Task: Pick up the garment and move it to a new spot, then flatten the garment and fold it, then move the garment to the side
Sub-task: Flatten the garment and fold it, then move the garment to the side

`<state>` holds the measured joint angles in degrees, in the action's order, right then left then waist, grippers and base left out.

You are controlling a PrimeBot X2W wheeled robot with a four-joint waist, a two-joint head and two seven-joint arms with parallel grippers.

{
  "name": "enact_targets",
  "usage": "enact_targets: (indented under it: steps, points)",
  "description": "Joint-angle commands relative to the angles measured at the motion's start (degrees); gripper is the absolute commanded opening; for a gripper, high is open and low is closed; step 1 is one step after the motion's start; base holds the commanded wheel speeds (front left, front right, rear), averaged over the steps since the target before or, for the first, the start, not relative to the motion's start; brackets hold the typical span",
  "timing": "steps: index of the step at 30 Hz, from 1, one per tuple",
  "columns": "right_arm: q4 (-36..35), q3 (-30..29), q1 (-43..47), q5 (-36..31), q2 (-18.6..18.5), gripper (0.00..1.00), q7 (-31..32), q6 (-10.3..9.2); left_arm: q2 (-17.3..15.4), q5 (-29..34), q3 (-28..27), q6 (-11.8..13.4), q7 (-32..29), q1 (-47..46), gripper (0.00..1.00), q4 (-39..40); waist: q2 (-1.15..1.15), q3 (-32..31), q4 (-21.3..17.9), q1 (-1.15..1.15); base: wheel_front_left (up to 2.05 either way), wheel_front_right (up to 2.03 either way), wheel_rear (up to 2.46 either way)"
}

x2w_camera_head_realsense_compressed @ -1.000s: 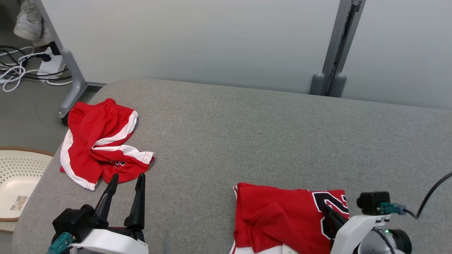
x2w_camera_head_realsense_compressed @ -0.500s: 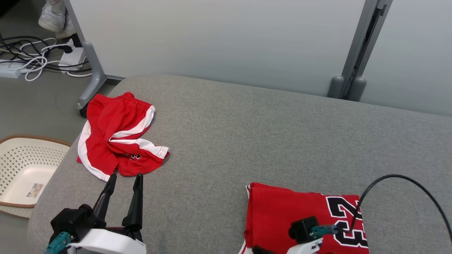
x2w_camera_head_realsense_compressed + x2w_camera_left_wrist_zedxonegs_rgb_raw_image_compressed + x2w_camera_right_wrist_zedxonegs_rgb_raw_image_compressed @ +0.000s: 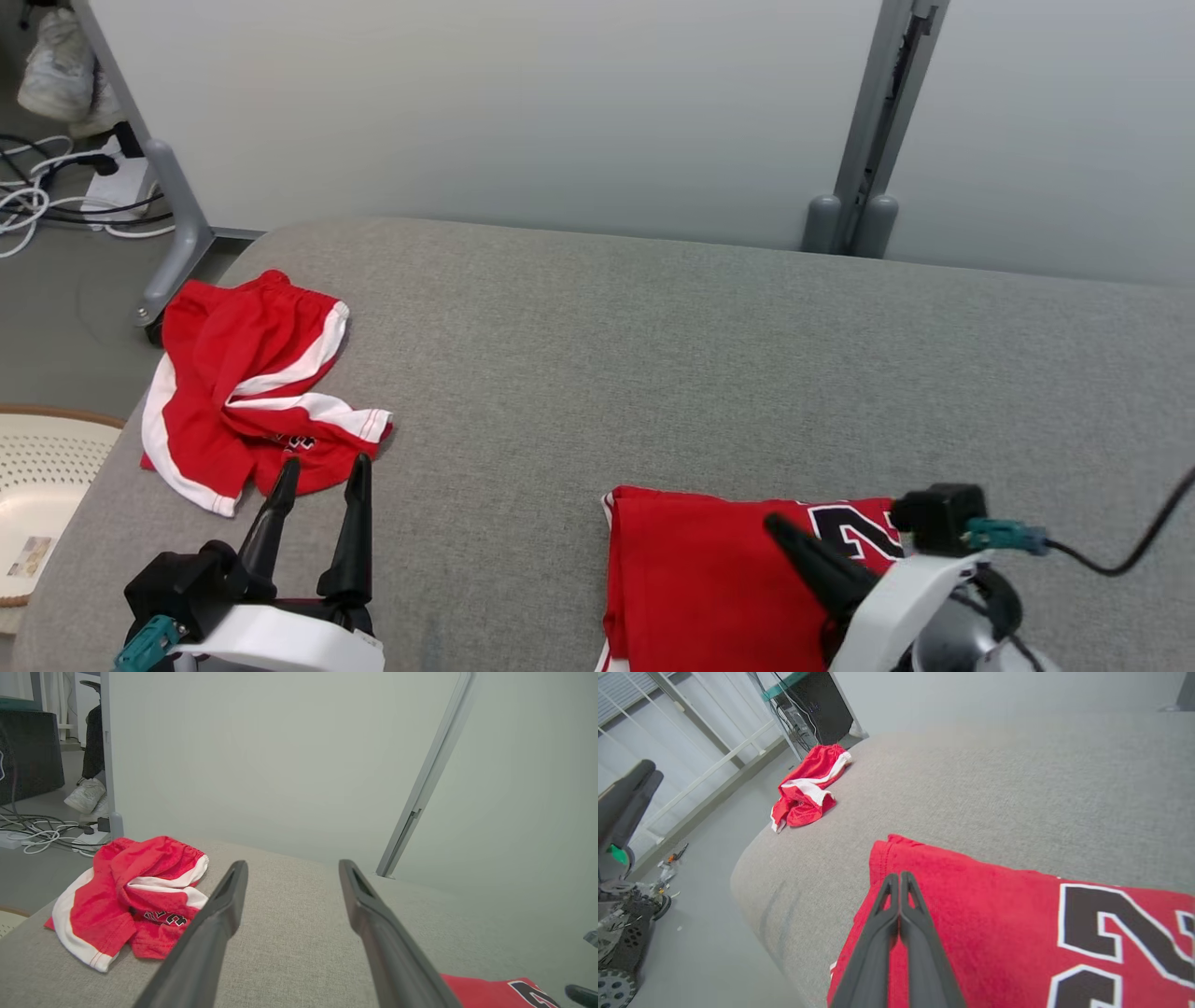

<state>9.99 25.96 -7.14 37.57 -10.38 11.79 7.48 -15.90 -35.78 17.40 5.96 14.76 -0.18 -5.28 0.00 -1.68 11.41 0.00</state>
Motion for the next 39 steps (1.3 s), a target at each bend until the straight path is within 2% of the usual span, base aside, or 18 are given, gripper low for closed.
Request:
enact_targets:
  steps: [1, 5, 6, 7, 10, 15, 21, 27, 34, 39]
  points:
    - [-0.54, -2.07, -0.35, -1.11, -0.48, 0.0, -1.65, 0.02, -0.16, 0.38, -0.38, 0.22, 0.26, 0.18, 1.0, 0.29, 0.0, 0.0, -1.03, 0.0, 0.0, 0.0, 0.0]
    - [-0.98, -9.96, 0.47, -4.76, 0.04, 0.0, -7.04, 0.02, 0.26, 0.68, -0.91, 0.27, 0.35, 0.6, 1.0, 0.53, 0.0, 0.25, -2.44, 0.0, 0.0, 0.0, 0.0]
    - [-0.77, -12.09, 0.8, -5.86, 0.27, 0.27, -8.52, 0.02, 0.32, 0.78, -1.02, 0.16, 0.38, 0.64, 1.0, 0.52, 0.0, 0.35, -2.66, 0.0, 0.0, 0.0, 0.0]
    - [-0.44, -13.89, 1.1, -7.28, 0.43, 1.0, -9.81, 0.02, 0.39, 0.87, -1.12, 0.03, 0.39, 0.66, 1.0, 0.48, 0.0, 0.42, -2.87, 0.0, 0.0, 0.0, 0.0]
    - [0.66, -17.92, 1.99, -9.53, 2.26, 1.0, -11.85, 0.03, 0.52, 1.11, -1.24, -0.37, 0.42, 0.63, 1.0, 0.32, 0.0, 0.7, -3.46, 0.0, 0.0, 0.0, 0.0]
    - [2.83, -19.52, 2.69, -10.38, 3.82, 1.0, -8.8, 0.03, 0.45, 1.37, -1.4, -0.58, 0.41, 0.29, 1.0, 0.15, 0.0, 0.97, -4.12, 0.0, 0.0, 0.0, 0.0]
    - [9.99, -19.21, 0.99, -6.82, 4.73, 1.0, -0.43, 0.03, 0.74, 1.49, -1.14, -0.83, 0.42, -0.06, 1.0, -0.37, 0.0, 1.23, -4.63, 0.0, 0.0, 0.0, 0.0]
    - [16.62, -17.9, -2.09, -2.35, 4.59, 1.0, 3.59, 0.03, 0.88, 1.54, -0.75, -1.04, 0.42, -0.72, 1.0, -0.82, 0.0, 1.4, -4.29, 0.0, 0.0, 0.0, 0.0]
    - [25.77, -19.61, -4.89, 2.52, 4.99, 1.0, 7.56, 0.03, 0.79, 1.43, -0.37, -1.18, 0.27, -0.99, 1.0, -1.34, 0.0, 1.46, -2.63, 0.0, 0.0, 0.0, 0.0]
    - [28.81, -18.61, -5.24, 6.73, 5.71, 1.0, 10.41, 0.01, 0.79, 1.32, -0.13, -1.25, 0.24, -1.14, 1.0, -1.51, 0.0, 1.64, -1.74, 0.0, 0.0, 0.0, 0.0]
